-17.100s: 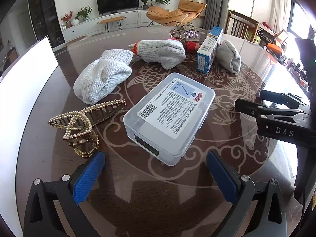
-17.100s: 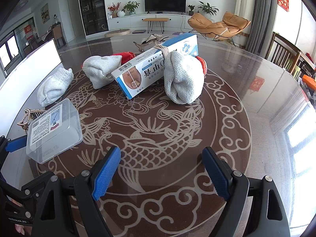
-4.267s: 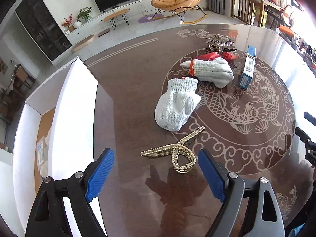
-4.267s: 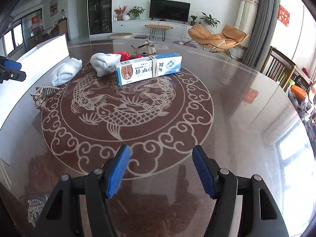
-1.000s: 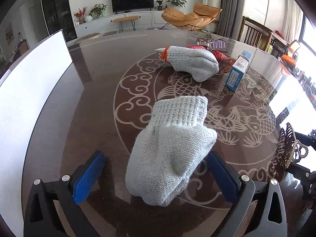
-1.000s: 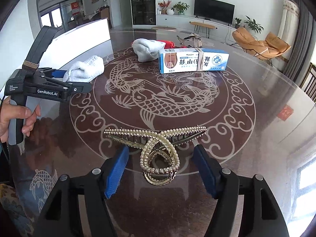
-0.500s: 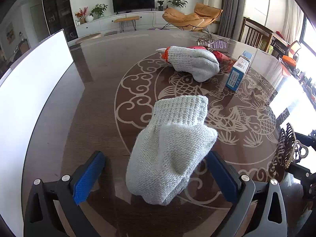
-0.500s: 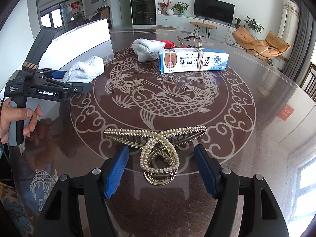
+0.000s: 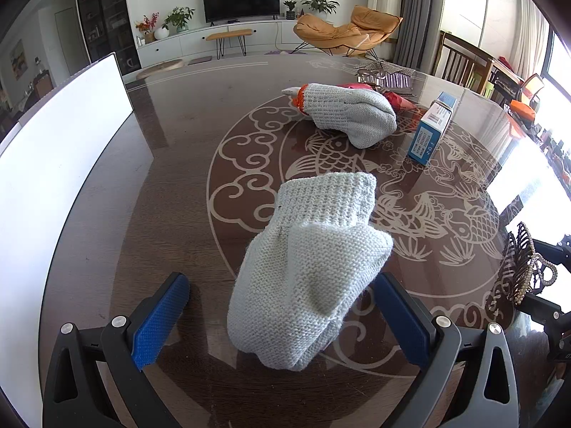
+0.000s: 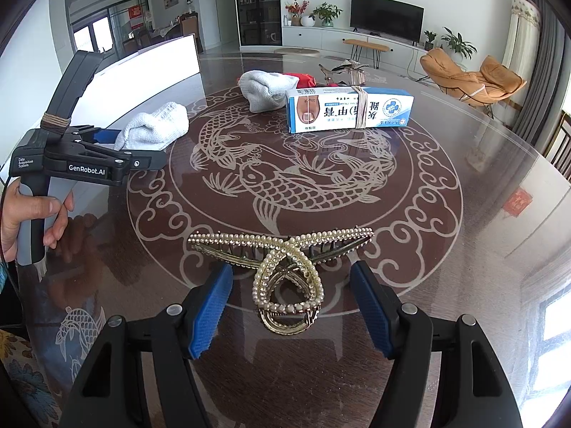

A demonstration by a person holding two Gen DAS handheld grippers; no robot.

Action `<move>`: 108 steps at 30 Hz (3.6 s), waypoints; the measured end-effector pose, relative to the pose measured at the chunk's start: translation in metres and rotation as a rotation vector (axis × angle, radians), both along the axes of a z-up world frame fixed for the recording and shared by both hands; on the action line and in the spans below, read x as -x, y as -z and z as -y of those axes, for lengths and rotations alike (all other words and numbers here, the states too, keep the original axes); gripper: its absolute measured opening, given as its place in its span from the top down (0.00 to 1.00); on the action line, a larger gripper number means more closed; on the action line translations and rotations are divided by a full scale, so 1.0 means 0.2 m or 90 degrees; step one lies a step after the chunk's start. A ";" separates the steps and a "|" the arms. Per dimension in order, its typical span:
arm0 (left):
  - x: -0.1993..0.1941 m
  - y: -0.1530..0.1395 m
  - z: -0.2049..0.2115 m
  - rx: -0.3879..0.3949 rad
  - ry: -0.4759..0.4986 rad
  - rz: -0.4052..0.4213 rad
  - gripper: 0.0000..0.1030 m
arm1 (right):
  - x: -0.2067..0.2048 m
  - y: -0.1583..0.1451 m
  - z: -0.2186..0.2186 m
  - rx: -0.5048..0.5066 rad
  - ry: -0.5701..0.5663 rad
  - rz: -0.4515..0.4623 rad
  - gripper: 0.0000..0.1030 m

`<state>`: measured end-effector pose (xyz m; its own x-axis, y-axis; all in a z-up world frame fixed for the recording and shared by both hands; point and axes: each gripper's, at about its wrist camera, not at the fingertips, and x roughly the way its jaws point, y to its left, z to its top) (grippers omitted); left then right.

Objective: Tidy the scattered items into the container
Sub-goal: 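Hold the glove in the left tool and the hair clip in the right tool above the table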

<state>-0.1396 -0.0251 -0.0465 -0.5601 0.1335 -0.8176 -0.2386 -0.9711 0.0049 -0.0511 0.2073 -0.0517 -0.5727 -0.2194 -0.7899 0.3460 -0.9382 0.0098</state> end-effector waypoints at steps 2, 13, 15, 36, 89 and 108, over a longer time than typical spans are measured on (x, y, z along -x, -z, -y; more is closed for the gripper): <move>0.00 0.00 0.00 0.000 0.000 0.000 0.00 | 0.01 0.00 -0.01 0.003 0.000 0.001 0.33; 0.00 0.00 0.00 -0.001 0.000 0.000 0.00 | 0.00 0.00 0.03 0.005 -0.001 0.001 0.33; 0.00 0.00 0.00 0.000 0.000 0.000 0.00 | 0.00 0.00 0.04 0.007 -0.001 0.001 0.33; 0.00 0.00 0.00 0.000 0.000 0.000 0.00 | 0.02 0.01 0.06 -0.020 0.123 0.002 0.21; 0.00 0.00 0.00 -0.001 0.001 -0.001 0.00 | 0.02 0.01 0.06 -0.018 0.123 0.003 0.21; 0.00 0.00 0.00 -0.001 0.001 -0.001 0.00 | 0.02 0.01 0.06 -0.018 0.123 0.003 0.21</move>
